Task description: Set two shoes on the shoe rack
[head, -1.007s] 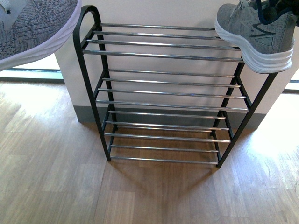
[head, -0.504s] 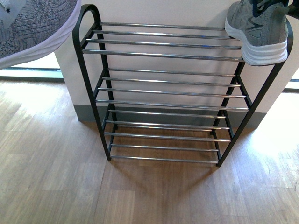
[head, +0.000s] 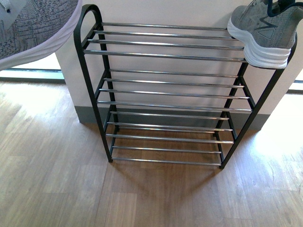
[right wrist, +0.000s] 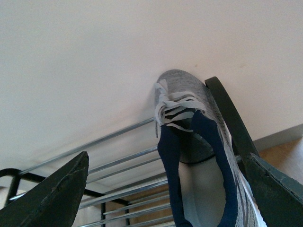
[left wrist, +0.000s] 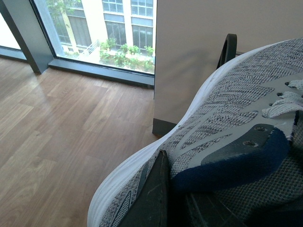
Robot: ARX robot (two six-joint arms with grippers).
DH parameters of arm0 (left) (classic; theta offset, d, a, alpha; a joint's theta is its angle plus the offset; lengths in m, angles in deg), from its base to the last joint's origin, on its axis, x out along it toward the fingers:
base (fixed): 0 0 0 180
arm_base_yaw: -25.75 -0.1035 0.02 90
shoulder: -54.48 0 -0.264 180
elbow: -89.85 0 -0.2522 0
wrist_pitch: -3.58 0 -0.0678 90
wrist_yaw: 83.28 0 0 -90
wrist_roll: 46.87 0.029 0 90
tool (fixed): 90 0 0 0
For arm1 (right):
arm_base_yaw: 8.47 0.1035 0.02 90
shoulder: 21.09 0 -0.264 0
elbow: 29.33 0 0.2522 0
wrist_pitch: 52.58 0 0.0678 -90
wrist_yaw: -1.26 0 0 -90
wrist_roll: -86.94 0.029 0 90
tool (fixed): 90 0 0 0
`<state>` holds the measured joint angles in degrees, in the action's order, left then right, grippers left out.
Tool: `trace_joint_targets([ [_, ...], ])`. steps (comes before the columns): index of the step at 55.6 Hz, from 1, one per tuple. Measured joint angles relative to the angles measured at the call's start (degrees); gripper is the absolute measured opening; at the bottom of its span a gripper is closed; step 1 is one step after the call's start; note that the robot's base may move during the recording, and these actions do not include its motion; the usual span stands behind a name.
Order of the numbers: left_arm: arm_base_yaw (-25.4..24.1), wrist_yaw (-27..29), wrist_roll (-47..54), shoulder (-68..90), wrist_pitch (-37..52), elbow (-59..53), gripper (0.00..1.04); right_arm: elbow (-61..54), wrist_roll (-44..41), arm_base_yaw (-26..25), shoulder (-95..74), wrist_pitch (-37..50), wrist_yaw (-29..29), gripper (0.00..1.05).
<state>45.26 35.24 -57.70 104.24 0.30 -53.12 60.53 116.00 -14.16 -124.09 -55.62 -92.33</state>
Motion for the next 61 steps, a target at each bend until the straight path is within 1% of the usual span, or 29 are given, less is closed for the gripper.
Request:
trace_joint_targets([
  [8, 0.00, 0.00, 0.00, 0.00, 0.00, 0.00, 0.02, -5.03, -0.59, -1.11, 5.51, 2.40, 3.26, 0.96],
  [13, 0.00, 0.00, 0.00, 0.00, 0.00, 0.00, 0.02, -9.79, -1.99, -2.54, 11.08, 5.27, 6.47, 0.96],
  [18, 0.00, 0.00, 0.00, 0.00, 0.00, 0.00, 0.02, -17.66, -4.59, -5.33, 19.63, 8.79, 12.11, 0.96],
  [32, 0.00, 0.00, 0.00, 0.00, 0.00, 0.00, 0.02, -35.50, -14.91, -12.37, 35.54, 17.40, 24.13, 0.96],
  [35, 0.00, -0.02, 0.00, 0.00, 0.00, 0.00, 0.02, -39.60, -17.75, -14.36, 39.34, 18.29, 26.40, 0.96],
  [42, 0.00, 0.00, 0.00, 0.00, 0.00, 0.00, 0.02, -47.30, -20.22, -19.69, 46.45, 19.78, 31.93, 0.96],
  [44, 0.00, 0.00, 0.00, 0.00, 0.00, 0.00, 0.02, -49.40, -20.55, -21.66, 48.24, 20.35, 33.07, 0.96],
  [47, 0.00, 0.00, 0.00, 0.00, 0.00, 0.00, 0.02, -53.46, -19.63, -26.67, 51.01, 22.56, 36.09, 0.96],
  [54, 0.00, -0.02, 0.00, 0.00, 0.00, 0.00, 0.02, -58.82, -16.00, -34.01, 50.66, 30.71, 36.85, 0.96],
  [58, 0.00, 0.00, 0.00, 0.00, 0.00, 0.00, 0.02, -60.30, -14.78, -35.98, 49.59, 32.98, 35.95, 0.96],
  [61, 0.00, 0.00, 0.00, 0.00, 0.00, 0.00, 0.02, -60.70, -14.29, -36.39, 49.31, 33.24, 35.89, 0.96],
])
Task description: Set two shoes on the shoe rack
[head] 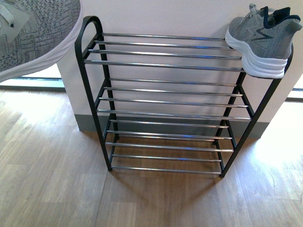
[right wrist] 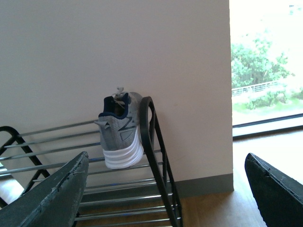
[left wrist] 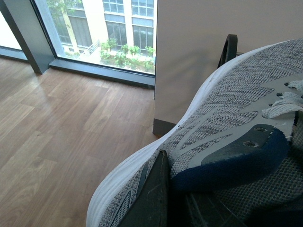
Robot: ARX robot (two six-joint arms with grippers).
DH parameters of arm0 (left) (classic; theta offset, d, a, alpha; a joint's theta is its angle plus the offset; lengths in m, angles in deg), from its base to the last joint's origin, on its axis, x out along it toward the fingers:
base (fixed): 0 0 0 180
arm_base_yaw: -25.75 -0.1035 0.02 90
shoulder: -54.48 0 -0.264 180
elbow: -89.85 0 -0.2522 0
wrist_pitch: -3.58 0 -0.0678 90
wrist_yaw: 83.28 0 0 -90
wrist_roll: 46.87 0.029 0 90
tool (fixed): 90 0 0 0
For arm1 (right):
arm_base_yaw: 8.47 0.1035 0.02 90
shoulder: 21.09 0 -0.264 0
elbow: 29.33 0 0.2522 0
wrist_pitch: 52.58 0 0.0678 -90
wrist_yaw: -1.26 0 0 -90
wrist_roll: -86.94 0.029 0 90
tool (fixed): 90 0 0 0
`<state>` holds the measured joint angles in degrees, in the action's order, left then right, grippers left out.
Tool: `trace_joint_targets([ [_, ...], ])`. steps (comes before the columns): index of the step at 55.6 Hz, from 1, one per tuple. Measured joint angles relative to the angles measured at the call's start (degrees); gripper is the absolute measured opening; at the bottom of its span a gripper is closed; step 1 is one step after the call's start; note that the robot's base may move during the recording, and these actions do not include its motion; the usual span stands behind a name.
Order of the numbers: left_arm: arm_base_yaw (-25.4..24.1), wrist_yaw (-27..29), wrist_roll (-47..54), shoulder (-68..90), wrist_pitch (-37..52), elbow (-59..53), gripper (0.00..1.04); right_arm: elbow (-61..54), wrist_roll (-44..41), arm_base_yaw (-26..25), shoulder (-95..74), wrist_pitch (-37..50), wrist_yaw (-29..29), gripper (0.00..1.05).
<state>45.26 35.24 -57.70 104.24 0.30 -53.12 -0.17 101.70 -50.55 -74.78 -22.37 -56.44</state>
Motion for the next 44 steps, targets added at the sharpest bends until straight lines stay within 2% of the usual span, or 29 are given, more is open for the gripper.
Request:
trace_joint_targets([
  [5, 0.00, -0.04, 0.00, 0.00, 0.00, 0.00, 0.02, -0.04, 0.70, -0.11, 0.02, 0.15, 0.42, 0.95],
  [8, 0.00, -0.07, 0.00, 0.00, 0.00, 0.00, 0.02, 0.55, -3.37, -0.20, 1.53, -5.27, 5.57, 0.87],
  [12, 0.00, 0.02, 0.00, 0.00, 0.00, 0.00, 0.02, -0.98, -8.15, 2.34, 5.35, -10.64, 5.70, 0.75],
  [18, 0.00, -0.02, 0.00, 0.00, 0.00, 0.00, 0.02, -5.49, -12.59, 9.53, 13.99, -15.43, -0.96, 0.50],
  [26, 0.00, 0.00, 0.00, 0.00, 0.00, -0.02, 0.02, -8.81, -13.75, 17.68, 22.40, -20.06, -8.98, 0.20],
  [33, 0.00, -0.02, 0.00, 0.00, 0.00, 0.00, 0.02, -10.40, -14.38, 22.25, 26.69, -22.73, -13.42, 0.01],
  [44, 0.00, -0.02, 0.00, 0.00, 0.00, 0.00, 0.02, -12.22, -14.45, 29.31, 33.29, -27.06, -20.04, 0.01],
])
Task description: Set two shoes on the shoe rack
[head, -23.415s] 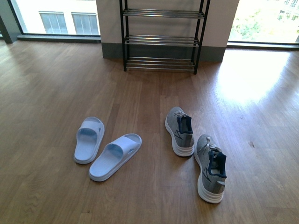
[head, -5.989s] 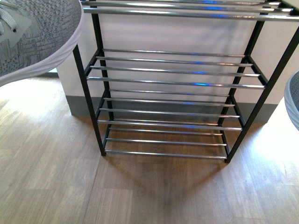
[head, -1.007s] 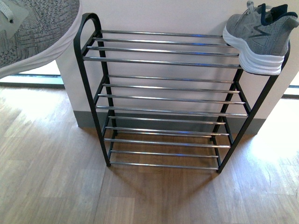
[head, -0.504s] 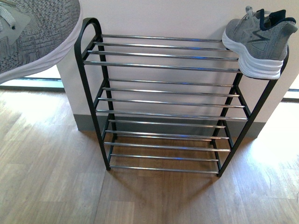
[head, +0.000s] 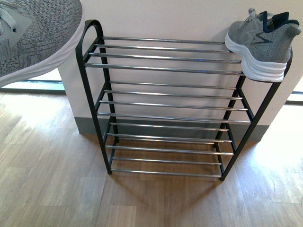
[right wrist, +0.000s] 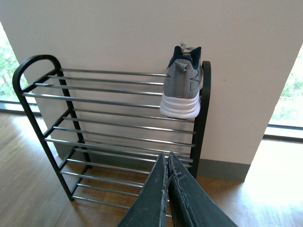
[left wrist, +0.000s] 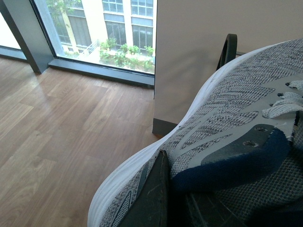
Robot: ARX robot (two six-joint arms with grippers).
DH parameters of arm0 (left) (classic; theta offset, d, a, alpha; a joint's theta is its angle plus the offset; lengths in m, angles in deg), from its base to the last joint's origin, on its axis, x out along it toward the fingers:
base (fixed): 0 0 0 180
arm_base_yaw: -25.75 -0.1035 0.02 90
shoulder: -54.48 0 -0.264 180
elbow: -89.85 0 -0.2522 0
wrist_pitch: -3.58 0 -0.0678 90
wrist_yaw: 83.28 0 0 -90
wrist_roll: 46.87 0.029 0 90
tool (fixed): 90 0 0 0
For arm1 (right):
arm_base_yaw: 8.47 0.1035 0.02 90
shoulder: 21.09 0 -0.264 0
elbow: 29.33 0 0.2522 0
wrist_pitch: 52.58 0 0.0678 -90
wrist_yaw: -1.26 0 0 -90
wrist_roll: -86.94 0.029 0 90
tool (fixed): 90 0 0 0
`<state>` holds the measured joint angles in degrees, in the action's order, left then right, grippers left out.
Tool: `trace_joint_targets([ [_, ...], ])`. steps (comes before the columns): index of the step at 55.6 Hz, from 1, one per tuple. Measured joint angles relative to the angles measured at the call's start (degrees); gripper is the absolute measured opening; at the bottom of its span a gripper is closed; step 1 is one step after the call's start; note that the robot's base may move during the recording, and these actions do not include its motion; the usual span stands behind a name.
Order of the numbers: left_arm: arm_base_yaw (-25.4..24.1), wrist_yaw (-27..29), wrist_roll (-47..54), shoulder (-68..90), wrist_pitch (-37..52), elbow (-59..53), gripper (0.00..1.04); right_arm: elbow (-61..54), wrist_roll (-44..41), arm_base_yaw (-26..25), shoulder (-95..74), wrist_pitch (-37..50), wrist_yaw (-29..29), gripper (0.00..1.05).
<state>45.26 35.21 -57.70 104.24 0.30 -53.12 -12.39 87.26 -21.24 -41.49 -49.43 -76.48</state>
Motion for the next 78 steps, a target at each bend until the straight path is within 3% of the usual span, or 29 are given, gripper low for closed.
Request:
trace_joint_targets([
  [12, 0.00, 0.00, 0.00, 0.00, 0.00, 0.00, 0.02, -1.22, -0.02, 4.72, 4.70, -3.34, -4.63, 0.01],
  [16, 0.00, 0.04, 0.00, 0.00, 0.00, 0.00, 0.02, -2.08, -0.07, 10.03, 6.73, -3.39, -11.50, 0.01],
  [20, 0.00, 0.02, 0.00, 0.00, 0.00, 0.00, 0.02, -2.08, -0.11, 12.15, 7.98, -4.28, -11.61, 0.01],
  [29, 0.00, 0.02, 0.00, 0.00, 0.00, 0.00, 0.02, -2.08, -0.11, 12.52, 10.27, -6.69, -12.07, 0.01],
  [34, 0.00, 0.00, 0.00, 0.00, 0.00, 0.00, 0.02, -2.05, -0.11, 12.57, 17.94, -16.00, -12.28, 0.01],
  [63, 0.00, 0.00, 0.00, 0.00, 0.00, 0.00, 0.02, -2.05, -0.15, 12.57, 20.06, -16.72, -12.26, 0.02],
  [78, 0.00, 0.00, 0.00, 0.00, 0.00, 0.00, 0.02, -2.05, -0.15, 12.57, 20.06, -16.72, -12.26, 0.47],
])
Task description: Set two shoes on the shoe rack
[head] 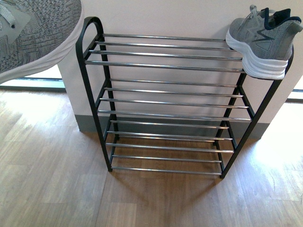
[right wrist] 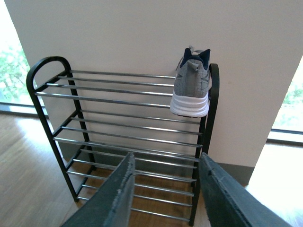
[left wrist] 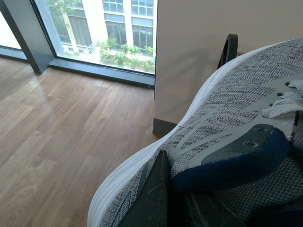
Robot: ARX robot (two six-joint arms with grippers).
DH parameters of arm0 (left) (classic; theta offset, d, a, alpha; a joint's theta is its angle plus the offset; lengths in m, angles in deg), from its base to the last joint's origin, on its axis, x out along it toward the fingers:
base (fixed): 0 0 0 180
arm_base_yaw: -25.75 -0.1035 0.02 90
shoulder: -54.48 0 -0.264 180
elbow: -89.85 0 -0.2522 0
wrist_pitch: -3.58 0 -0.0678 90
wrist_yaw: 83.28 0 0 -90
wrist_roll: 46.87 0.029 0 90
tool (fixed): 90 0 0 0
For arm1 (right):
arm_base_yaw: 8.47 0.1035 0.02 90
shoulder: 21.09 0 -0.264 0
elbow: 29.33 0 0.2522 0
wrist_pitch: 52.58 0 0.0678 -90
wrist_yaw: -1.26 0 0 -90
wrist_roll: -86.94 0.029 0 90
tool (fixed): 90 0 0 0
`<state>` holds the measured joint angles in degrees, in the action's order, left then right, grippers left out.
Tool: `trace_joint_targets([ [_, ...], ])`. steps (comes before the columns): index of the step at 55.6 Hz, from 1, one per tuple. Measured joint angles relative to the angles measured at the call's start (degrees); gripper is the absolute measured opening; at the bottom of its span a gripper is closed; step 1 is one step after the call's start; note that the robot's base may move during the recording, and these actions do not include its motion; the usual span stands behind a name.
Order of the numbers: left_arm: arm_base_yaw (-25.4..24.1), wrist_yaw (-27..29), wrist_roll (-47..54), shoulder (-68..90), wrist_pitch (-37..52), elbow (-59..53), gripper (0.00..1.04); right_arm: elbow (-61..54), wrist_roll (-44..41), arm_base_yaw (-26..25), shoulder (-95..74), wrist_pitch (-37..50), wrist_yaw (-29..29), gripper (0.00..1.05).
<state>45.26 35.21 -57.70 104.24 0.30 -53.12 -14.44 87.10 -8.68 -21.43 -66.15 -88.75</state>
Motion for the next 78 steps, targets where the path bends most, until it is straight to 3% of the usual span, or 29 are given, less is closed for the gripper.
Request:
trace_joint_targets([
  [19, -0.07, 0.46, 0.00, 0.00, 0.00, 0.00, 0.02, 0.00, 0.02, 0.00, 0.04, 0.00, 0.17, 0.97],
  [78, 0.15, -0.13, 0.00, 0.07, 0.00, -0.02, 0.02, 0.00, 0.00, 0.13, 0.07, -0.17, -0.17, 0.96],
])
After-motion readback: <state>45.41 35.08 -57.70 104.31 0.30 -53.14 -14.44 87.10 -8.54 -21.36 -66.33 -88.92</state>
